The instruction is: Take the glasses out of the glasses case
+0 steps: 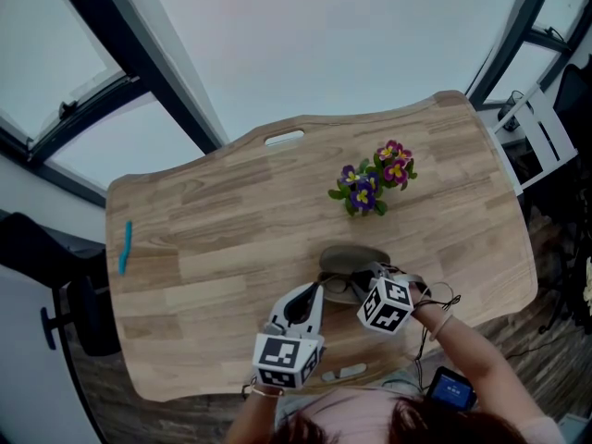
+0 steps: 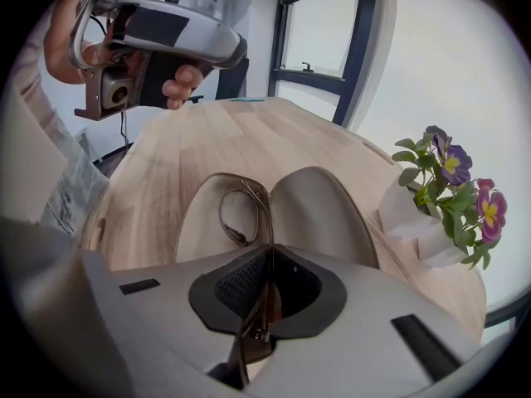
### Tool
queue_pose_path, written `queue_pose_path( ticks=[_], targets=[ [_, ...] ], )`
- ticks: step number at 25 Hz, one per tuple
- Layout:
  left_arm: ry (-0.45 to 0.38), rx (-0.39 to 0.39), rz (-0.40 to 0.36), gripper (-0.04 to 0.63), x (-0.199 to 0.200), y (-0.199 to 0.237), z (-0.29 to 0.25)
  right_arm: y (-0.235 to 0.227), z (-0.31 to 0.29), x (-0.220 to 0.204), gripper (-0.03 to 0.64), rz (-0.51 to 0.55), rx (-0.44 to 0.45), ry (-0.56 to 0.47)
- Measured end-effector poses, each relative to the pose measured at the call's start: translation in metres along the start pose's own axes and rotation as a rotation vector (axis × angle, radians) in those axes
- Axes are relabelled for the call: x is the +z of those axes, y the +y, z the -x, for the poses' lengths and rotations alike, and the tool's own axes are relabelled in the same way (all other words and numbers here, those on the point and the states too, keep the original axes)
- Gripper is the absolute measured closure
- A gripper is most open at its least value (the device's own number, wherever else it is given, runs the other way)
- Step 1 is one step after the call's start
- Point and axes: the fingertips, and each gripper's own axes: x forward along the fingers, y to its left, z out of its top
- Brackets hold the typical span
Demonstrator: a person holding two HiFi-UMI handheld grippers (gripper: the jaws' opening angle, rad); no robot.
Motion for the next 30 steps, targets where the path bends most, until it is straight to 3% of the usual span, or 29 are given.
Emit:
queue_pose_path(
  ticks=[9, 15, 30],
  targets=[
    [-0.017, 0.020, 0.017, 0.598, 0.001, 0.002, 0.007, 0.004, 0.006, 0.005, 0.601, 0.051, -0.025, -0.009],
    [-0.026, 0.033, 0.012, 0.598, 0.003, 0.001, 0.012, -0.002, 0.016, 0.010, 0.601, 0.061, -0.087, -0.039],
    [-0.083, 0.072, 0.004, 0.598, 0.015, -0.001, 0.033, -0.012, 0.051, 0.029, 0.601, -0.030, -0.208, -0.143]
  ],
)
